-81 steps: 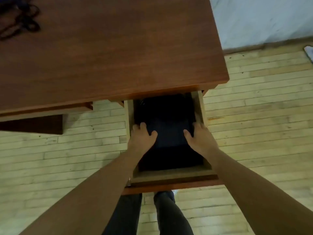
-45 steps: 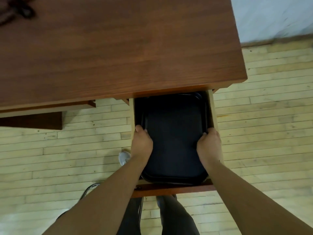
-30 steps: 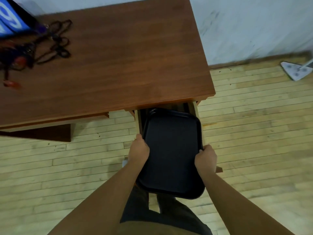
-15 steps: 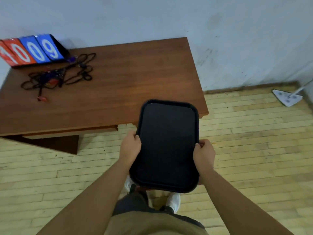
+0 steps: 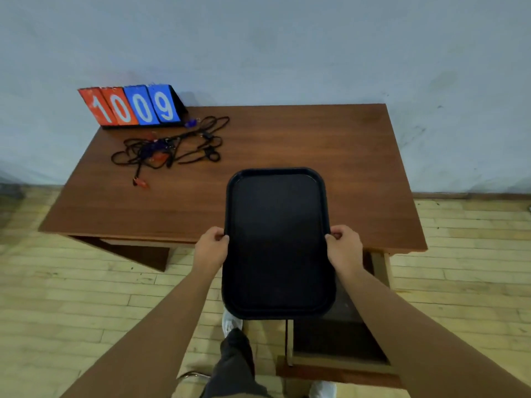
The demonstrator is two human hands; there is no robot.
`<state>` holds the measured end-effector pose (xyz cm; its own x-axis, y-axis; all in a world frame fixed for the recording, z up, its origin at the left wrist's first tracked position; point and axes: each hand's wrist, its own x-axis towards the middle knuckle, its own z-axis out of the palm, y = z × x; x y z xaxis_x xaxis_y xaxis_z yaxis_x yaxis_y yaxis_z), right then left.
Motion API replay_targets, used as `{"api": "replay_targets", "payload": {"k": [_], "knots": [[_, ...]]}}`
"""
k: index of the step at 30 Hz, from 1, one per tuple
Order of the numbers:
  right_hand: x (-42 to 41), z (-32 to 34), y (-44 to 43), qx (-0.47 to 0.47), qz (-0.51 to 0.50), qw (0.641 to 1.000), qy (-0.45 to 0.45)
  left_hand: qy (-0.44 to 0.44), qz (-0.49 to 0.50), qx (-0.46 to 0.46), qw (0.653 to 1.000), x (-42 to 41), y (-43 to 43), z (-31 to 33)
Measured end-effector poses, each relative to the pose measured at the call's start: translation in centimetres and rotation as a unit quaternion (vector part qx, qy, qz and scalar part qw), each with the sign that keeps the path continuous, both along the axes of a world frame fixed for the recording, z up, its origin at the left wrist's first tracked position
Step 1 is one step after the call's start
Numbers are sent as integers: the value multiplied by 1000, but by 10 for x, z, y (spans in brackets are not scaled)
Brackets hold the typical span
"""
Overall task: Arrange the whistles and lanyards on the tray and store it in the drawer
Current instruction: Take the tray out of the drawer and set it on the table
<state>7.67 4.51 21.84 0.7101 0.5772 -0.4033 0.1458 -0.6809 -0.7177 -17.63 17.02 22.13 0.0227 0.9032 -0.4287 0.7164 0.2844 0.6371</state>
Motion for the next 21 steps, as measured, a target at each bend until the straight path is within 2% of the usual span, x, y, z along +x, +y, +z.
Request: {"api": "replay_targets", "payload": {"k": [10, 14, 17, 21], "knots": [[-62, -47, 163, -83, 70, 994, -4, -9, 59, -104, 993, -83, 132, -54], [-83, -57, 211, -93, 70, 992, 46, -36, 101, -139, 985, -101, 167, -66], [-93, -63, 236, -87, 64, 990, 90, -93, 132, -177, 971, -107, 184, -76], [-101, -69, 253, -78, 50, 987, 128, -97, 103, -187, 972, -115, 196, -87]]}}
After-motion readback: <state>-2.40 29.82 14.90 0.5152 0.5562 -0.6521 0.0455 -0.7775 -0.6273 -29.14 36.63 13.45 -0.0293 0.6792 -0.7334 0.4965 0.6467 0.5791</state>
